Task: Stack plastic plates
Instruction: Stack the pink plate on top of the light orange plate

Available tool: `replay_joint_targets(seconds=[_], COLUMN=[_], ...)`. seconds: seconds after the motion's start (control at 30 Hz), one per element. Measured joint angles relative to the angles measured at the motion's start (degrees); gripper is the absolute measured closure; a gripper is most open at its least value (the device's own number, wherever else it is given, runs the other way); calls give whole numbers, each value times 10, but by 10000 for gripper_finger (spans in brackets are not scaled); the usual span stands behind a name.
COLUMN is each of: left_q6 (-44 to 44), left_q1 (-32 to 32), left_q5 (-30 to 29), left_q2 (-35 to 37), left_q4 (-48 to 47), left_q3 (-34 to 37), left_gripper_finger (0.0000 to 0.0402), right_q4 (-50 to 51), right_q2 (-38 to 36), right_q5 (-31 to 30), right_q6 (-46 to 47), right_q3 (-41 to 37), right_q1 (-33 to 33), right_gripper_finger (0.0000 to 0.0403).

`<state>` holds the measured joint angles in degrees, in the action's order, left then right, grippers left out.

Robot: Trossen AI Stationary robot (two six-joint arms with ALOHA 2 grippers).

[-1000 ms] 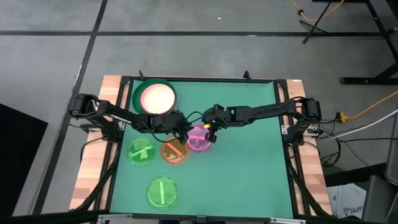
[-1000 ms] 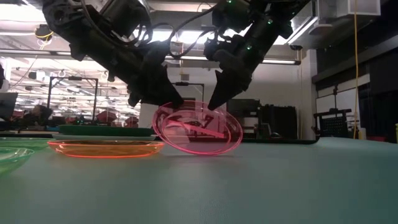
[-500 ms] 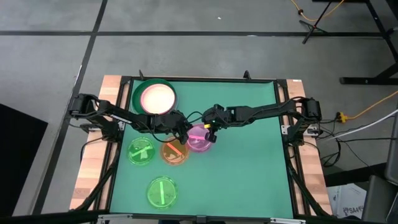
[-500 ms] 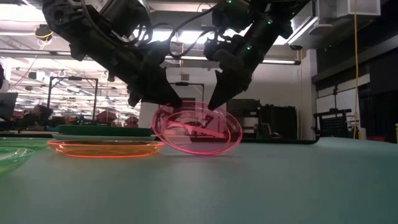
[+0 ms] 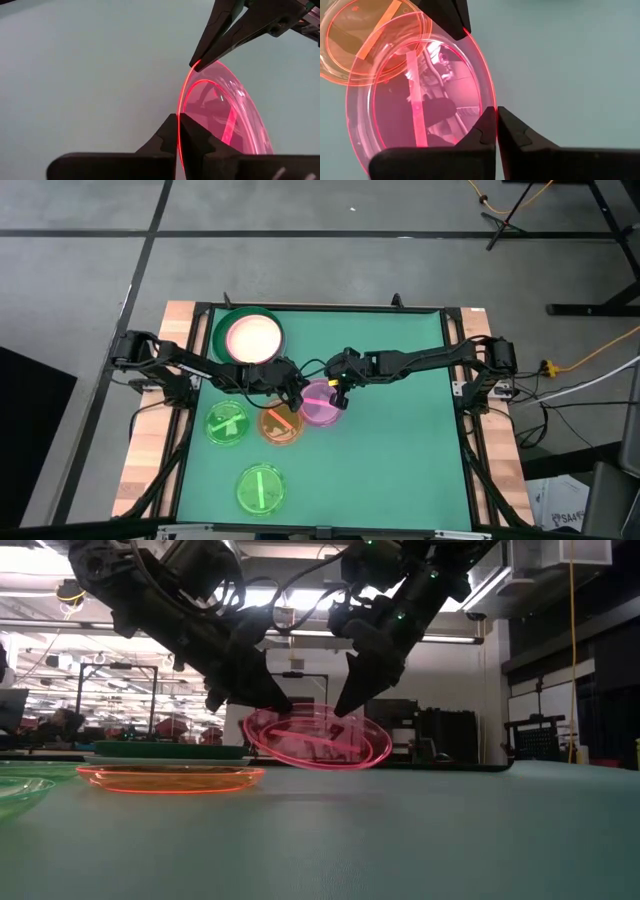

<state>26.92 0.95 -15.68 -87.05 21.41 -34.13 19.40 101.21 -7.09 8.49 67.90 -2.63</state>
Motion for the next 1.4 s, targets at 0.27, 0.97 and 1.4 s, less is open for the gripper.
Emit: replay_joint_targets(seconds=[0.27, 0.97, 1.4], left_q6=[0, -2, -44], left_q1=[0, 36, 143], left_q5=[0, 49, 138], left_q2=[0, 1, 45], left_q4=[0, 2, -25], left_q3=[0, 0, -1], left_gripper_finger=[399, 399, 399], right_q4=[0, -12, 59], right_q2=[0, -30, -88], right_q5=[1, 0, -69], right_q6=[0, -2, -16], right_q3=[0, 0, 0], right_q1=[0, 0, 0], right_gripper_finger=[378, 315, 315])
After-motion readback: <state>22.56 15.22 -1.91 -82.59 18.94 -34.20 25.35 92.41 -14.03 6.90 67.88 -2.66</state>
